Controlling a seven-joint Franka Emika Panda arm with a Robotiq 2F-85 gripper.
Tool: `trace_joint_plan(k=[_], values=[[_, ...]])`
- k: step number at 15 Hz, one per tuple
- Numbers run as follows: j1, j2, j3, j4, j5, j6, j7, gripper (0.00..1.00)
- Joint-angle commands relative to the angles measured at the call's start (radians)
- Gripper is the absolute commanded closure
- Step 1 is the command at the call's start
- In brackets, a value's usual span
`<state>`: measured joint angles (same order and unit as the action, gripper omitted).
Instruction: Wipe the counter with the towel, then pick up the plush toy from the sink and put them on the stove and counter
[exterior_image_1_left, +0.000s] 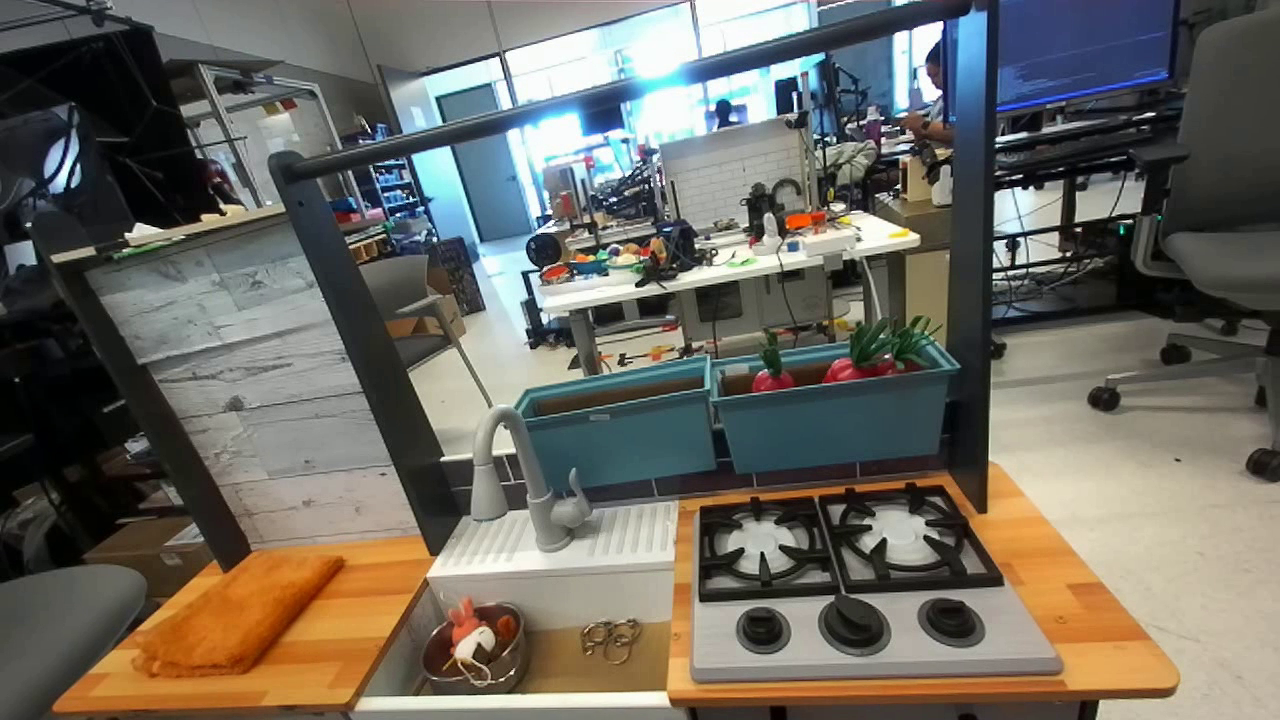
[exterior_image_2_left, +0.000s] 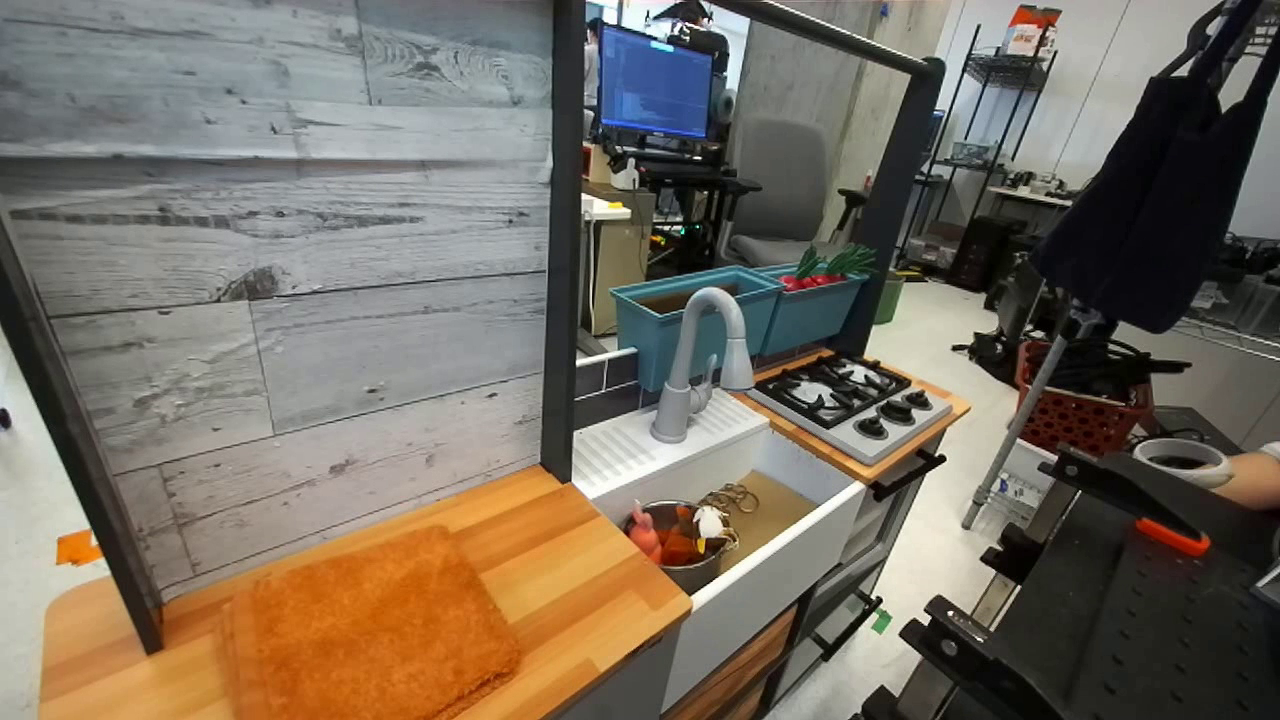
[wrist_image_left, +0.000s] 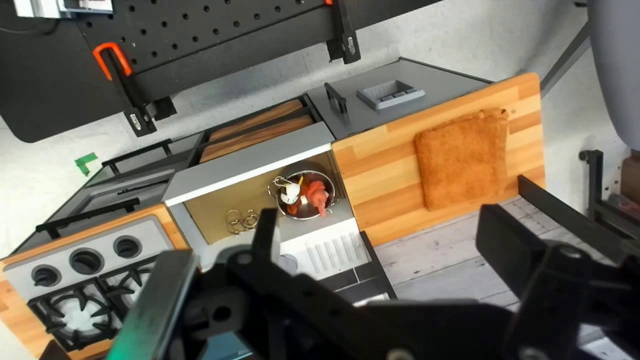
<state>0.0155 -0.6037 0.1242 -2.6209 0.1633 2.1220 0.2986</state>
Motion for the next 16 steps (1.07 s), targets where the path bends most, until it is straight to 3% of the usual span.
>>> trace_joint_plan(k=[1,4,5,8,13,14,16], values=[[-0.002,0.259,0.028,0.117,-0.031,0.022,0.020,0.00],[0.009,0.449,0.045,0.231,-0.065,-0.011,0.048,0.00],[0.017,0.313,0.019,0.119,-0.038,0.018,0.011,0.00],[0.025,0.442,0.023,0.199,-0.051,0.017,0.028,0.00],[0.025,0.456,0.022,0.218,-0.055,0.015,0.029,0.00],[0.034,0.470,0.009,0.231,-0.045,-0.020,-0.098,0.00],[0.049,0.511,0.000,0.254,-0.007,-0.019,-0.214,0.00]])
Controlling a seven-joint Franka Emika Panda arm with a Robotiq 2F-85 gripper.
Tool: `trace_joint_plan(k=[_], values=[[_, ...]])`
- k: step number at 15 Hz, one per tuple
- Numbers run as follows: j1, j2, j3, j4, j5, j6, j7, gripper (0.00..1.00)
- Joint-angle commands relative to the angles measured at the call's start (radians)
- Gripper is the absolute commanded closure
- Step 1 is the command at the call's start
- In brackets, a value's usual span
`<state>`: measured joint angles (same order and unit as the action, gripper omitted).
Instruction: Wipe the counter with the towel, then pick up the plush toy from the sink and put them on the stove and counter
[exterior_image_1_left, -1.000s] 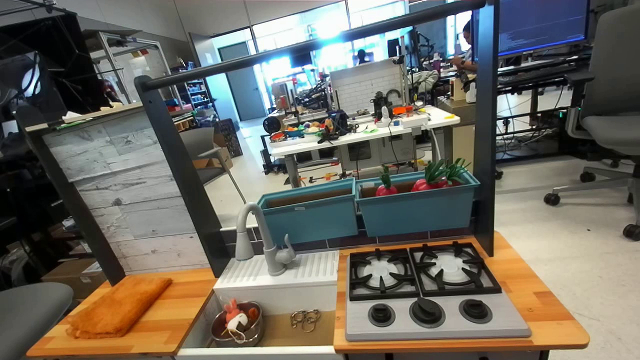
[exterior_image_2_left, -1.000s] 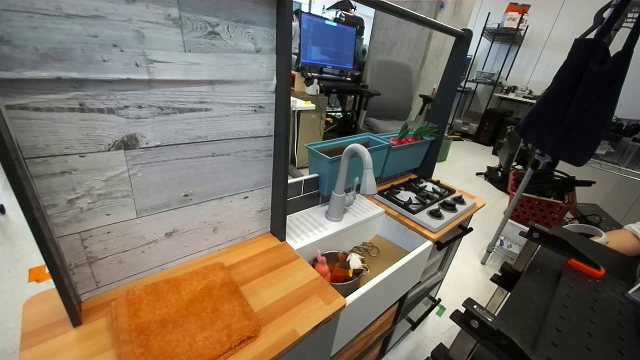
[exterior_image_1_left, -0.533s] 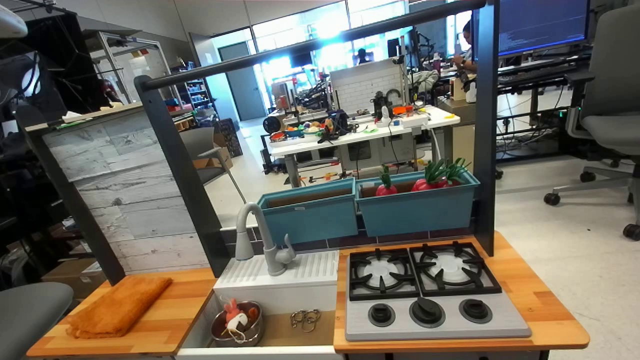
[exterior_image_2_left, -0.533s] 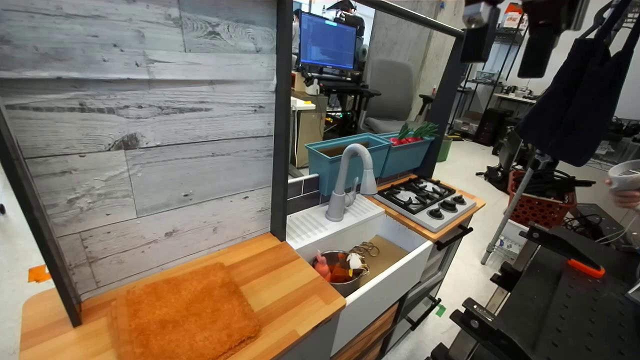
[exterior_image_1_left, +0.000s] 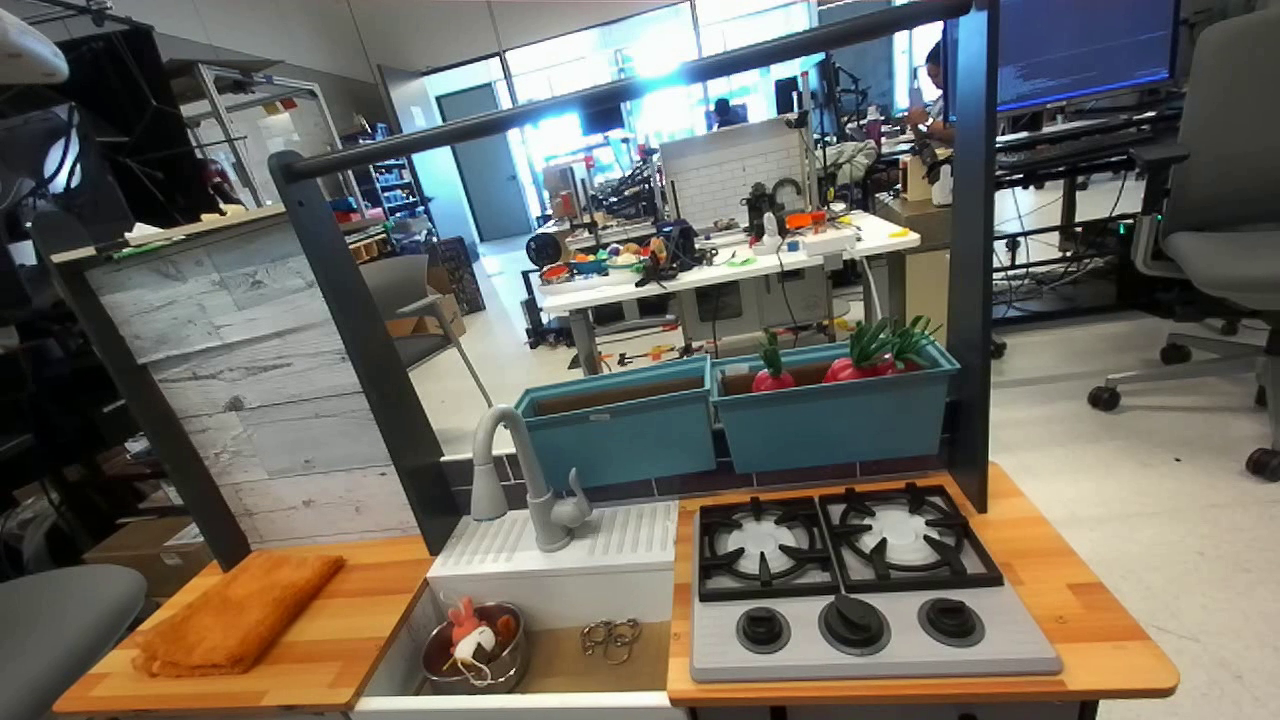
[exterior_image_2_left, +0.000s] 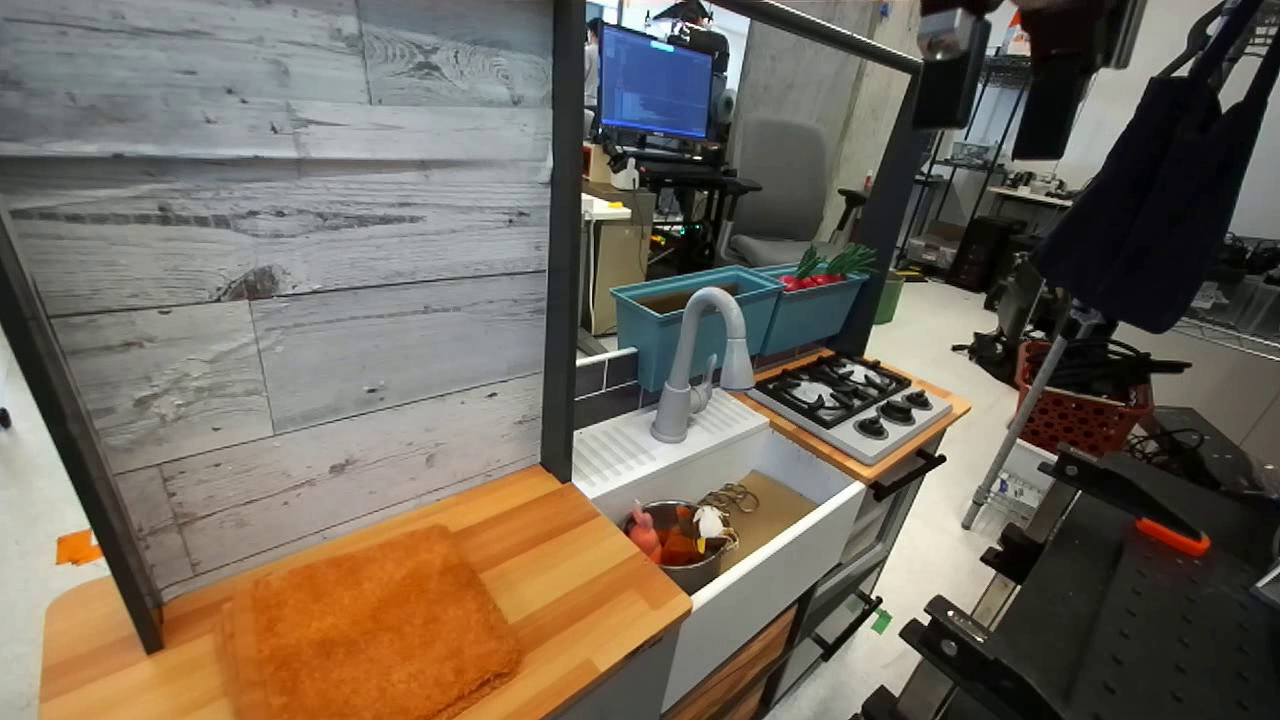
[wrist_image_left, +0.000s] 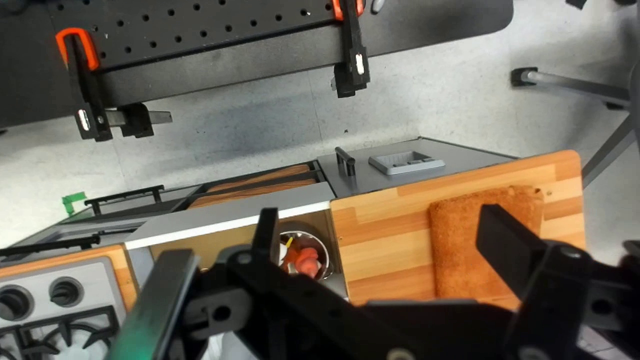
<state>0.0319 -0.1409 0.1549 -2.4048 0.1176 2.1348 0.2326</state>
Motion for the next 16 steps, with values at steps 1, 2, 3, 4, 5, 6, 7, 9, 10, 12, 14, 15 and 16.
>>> trace_joint_plan(k=[1,2,3,4,5,6,7,9,10,12,14,15,16], values=[[0.043,0.060,-0.027,0.033,0.046,-0.012,-0.198,0.00],[0.051,0.074,-0.024,0.033,0.050,-0.005,-0.245,0.00],[0.059,0.092,-0.019,0.037,0.040,-0.005,-0.285,0.00],[0.066,0.108,-0.014,0.036,0.011,0.026,-0.318,0.00],[0.069,0.131,-0.015,0.054,0.007,0.019,-0.334,0.00],[0.072,0.153,-0.018,0.080,0.049,-0.022,-0.308,0.00],[0.071,0.102,-0.019,0.023,0.028,0.008,-0.287,0.00],[0.074,0.134,-0.017,0.046,0.029,0.007,-0.287,0.00],[0.074,0.143,-0.017,0.053,0.029,0.007,-0.287,0.00],[0.073,0.149,-0.017,0.059,0.029,0.007,-0.287,0.00],[0.085,0.178,-0.006,0.082,0.015,0.045,-0.268,0.00],[0.094,0.218,0.001,0.118,0.008,0.053,-0.254,0.00],[0.105,0.265,0.009,0.155,-0.001,0.081,-0.232,0.00]])
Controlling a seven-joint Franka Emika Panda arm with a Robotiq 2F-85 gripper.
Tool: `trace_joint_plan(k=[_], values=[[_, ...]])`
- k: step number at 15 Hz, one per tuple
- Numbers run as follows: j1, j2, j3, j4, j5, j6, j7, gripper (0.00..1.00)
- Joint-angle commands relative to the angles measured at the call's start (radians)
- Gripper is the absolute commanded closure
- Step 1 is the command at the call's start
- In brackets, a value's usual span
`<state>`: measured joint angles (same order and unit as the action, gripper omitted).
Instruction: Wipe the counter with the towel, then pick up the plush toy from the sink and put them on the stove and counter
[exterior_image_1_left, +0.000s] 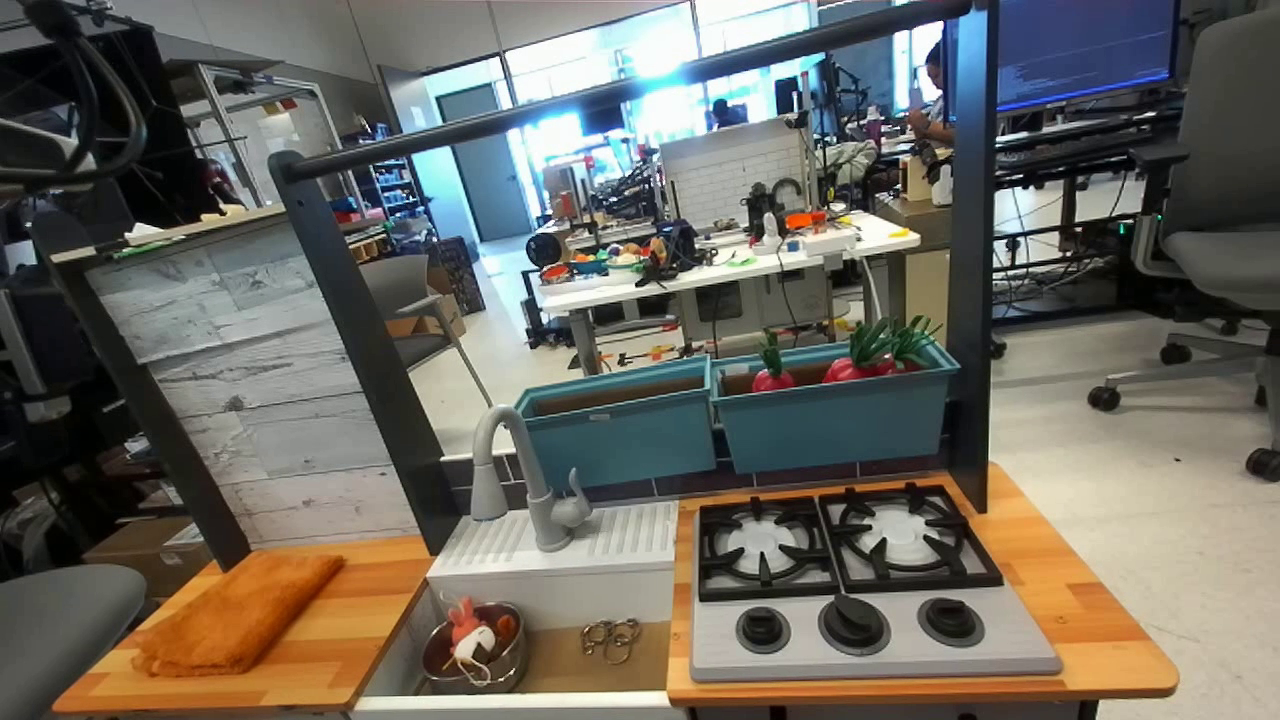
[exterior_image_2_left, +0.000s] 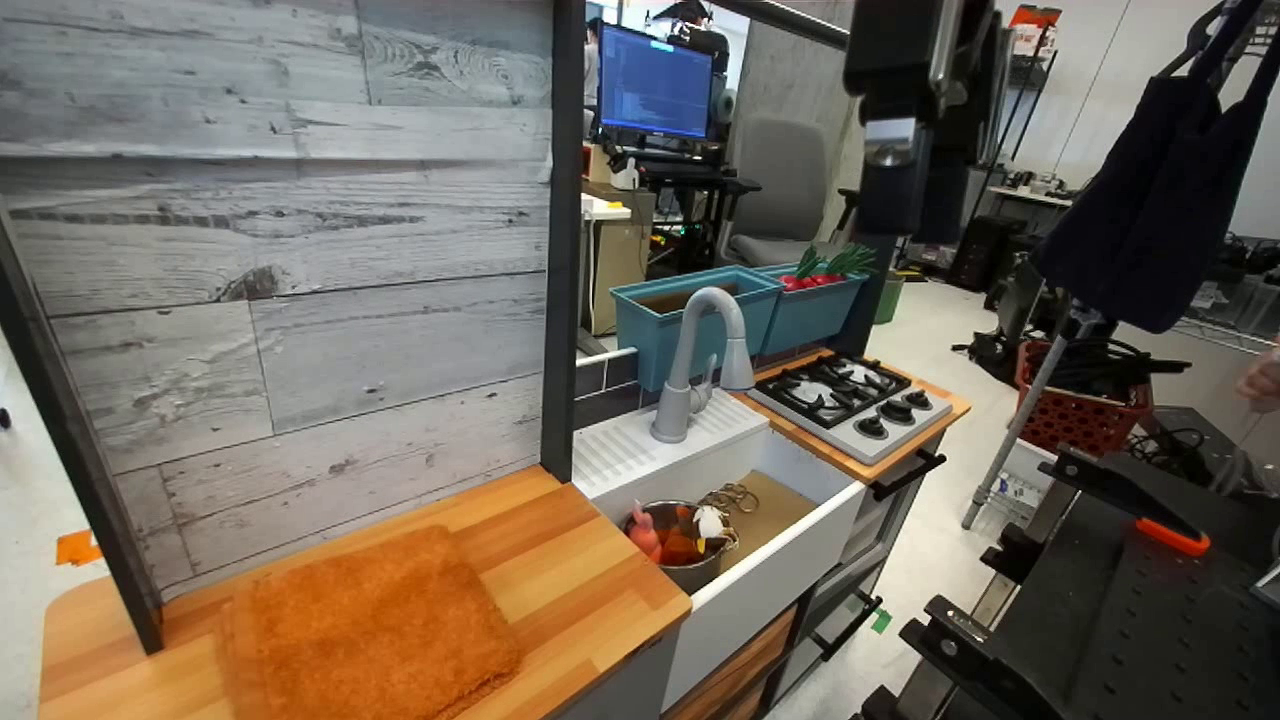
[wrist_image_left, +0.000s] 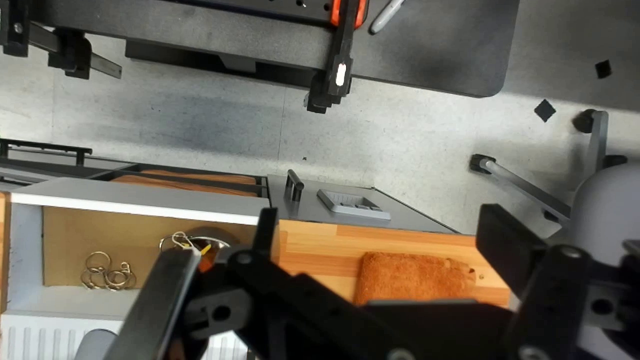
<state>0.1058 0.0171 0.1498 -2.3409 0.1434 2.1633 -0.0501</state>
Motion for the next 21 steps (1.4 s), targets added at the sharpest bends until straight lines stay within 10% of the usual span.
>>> trace_joint_plan(k=[1,9,16,21], values=[[0.043,0.164,0.021,0.134,-0.033,0.094,0.070,0.00],[0.209,0.632,-0.065,0.468,-0.312,0.304,0.305,0.00],[0.234,0.977,-0.042,0.817,-0.165,0.381,0.371,0.00],[0.249,0.957,-0.073,0.759,-0.166,0.440,0.365,0.00]])
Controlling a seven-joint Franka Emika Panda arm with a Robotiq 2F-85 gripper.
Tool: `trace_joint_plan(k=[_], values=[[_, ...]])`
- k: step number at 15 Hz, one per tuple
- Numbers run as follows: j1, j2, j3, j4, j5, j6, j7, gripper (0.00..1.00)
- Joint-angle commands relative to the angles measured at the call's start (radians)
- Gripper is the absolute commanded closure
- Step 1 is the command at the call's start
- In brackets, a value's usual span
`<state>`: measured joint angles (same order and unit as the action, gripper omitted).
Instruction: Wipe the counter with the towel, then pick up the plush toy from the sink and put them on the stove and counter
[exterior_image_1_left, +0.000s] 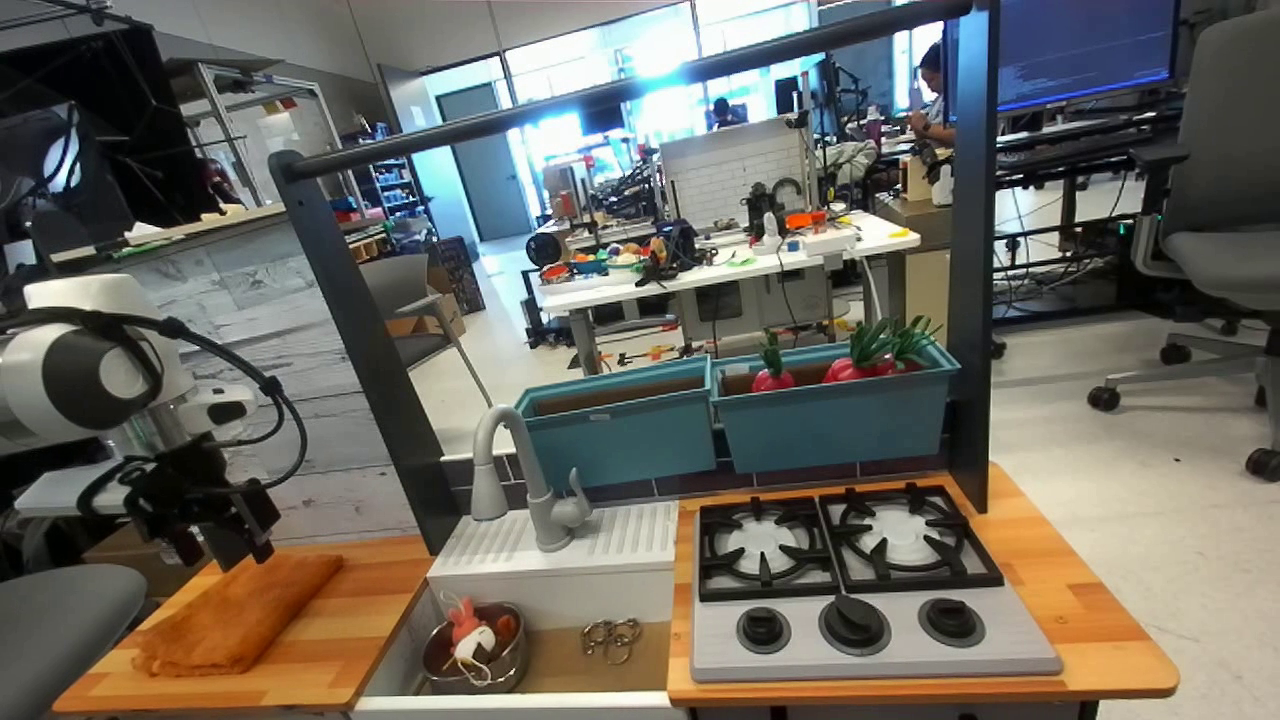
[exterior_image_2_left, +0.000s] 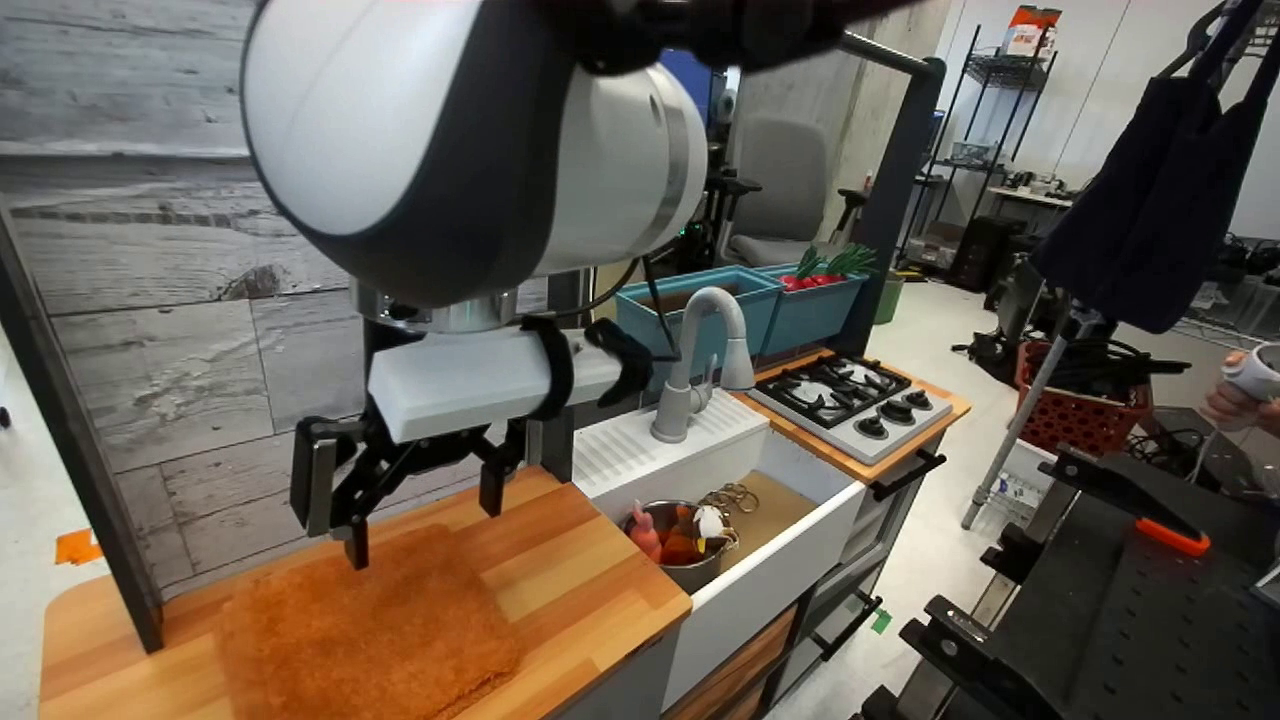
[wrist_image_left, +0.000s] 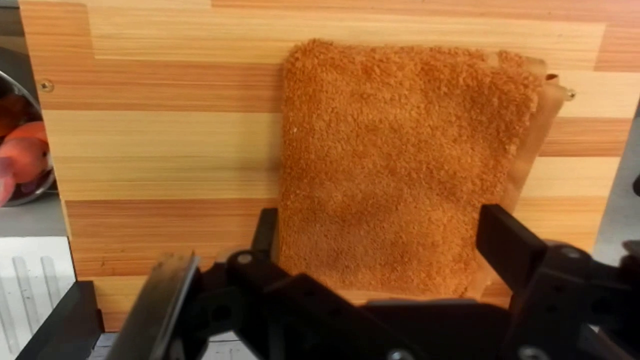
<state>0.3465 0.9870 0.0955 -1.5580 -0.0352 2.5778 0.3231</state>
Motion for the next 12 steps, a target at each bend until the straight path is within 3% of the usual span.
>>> trace_joint_plan(k=[1,9,12], values=[[0.007,-0.001,-0.025,-0.029,0.015,0.082,-0.001,0.00],[0.032,0.153,-0.041,0.076,0.022,0.114,0.006,0.00],[0.070,0.184,-0.058,0.130,0.009,0.102,0.017,0.00]])
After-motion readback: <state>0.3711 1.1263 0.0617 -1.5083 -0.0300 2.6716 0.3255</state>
